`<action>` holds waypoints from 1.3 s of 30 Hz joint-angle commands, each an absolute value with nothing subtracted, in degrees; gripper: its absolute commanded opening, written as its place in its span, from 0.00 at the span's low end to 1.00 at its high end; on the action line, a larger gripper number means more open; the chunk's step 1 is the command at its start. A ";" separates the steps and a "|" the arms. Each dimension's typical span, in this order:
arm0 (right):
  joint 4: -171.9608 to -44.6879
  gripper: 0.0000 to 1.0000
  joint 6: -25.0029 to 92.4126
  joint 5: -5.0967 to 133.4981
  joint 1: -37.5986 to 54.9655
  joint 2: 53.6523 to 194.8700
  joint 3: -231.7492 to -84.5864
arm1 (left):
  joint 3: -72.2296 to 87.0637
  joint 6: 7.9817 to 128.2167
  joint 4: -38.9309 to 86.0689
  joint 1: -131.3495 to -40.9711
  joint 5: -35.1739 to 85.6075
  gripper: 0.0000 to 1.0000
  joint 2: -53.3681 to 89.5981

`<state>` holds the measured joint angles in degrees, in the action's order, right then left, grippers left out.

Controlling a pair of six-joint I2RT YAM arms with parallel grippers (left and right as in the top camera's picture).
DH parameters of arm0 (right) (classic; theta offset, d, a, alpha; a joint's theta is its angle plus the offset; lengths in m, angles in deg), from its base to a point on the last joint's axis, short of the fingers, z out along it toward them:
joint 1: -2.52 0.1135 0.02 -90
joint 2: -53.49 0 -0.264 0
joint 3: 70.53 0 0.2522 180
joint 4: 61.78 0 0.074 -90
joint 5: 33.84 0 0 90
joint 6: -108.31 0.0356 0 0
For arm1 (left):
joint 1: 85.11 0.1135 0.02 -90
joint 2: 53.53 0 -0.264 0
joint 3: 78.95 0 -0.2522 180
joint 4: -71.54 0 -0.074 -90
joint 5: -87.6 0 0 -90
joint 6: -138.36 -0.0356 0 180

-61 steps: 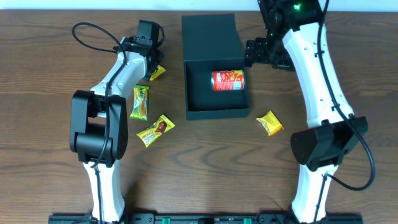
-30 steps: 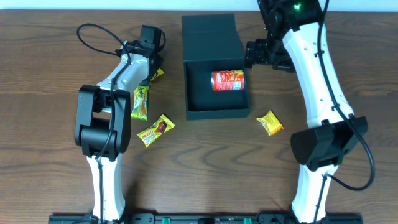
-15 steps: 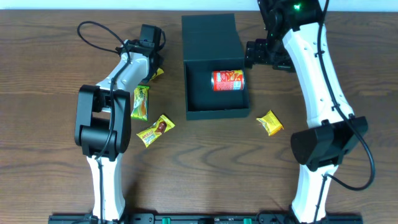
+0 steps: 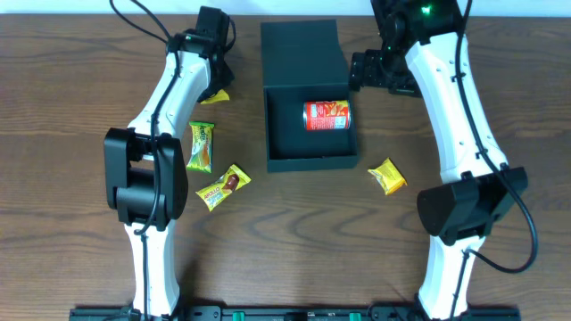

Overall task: Pack container
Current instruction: 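Carry the yellow pouch with the left gripper into the box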

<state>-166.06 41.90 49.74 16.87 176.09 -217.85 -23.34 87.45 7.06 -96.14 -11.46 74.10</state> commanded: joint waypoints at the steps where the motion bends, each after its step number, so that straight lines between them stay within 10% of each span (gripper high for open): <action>1: -165.12 0.99 41.38 49.11 16.41 174.41 -218.85 | -27.64 81.44 3.21 -96.75 -9.62 0.36 74.89; 39: -162.93 0.99 39.21 49.09 16.41 174.41 -218.85 | -38.85 80.18 -9.86 -118.15 -9.99 0.37 74.89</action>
